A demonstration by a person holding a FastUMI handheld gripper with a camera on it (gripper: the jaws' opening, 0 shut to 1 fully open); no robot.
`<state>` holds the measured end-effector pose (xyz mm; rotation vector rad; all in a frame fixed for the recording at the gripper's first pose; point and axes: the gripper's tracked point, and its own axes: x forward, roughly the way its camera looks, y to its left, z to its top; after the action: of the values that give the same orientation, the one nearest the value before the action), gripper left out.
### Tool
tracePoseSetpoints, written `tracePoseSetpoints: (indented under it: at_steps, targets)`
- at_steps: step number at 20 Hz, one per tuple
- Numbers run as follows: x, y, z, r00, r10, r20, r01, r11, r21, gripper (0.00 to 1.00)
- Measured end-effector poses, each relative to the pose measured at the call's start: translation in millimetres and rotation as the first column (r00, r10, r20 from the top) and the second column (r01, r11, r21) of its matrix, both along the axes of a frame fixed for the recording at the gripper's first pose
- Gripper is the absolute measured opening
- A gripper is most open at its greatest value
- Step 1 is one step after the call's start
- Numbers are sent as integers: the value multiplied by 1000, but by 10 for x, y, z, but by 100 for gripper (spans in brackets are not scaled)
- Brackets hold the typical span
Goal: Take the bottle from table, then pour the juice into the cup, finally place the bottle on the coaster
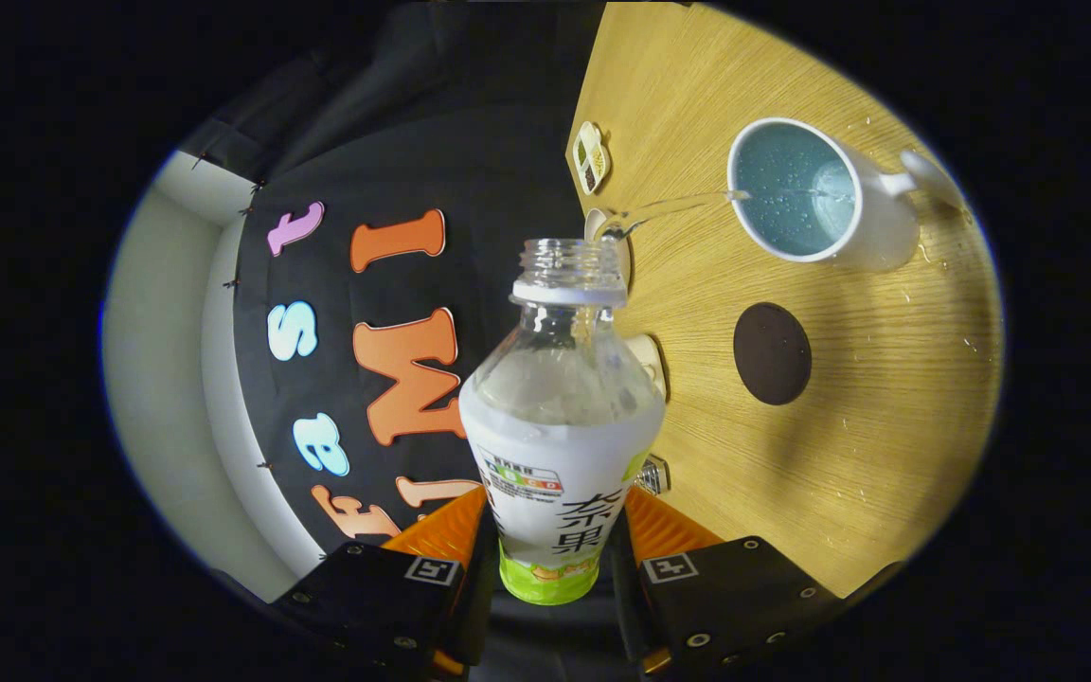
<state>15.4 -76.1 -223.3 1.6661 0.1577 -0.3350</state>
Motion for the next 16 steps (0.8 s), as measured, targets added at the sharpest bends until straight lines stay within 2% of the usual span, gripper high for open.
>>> tracePoseSetpoints:
  at_steps: [16]
  targets:
    - [-45, -21, 20, 1000, -24, -5, 24, 997, 76, 56]
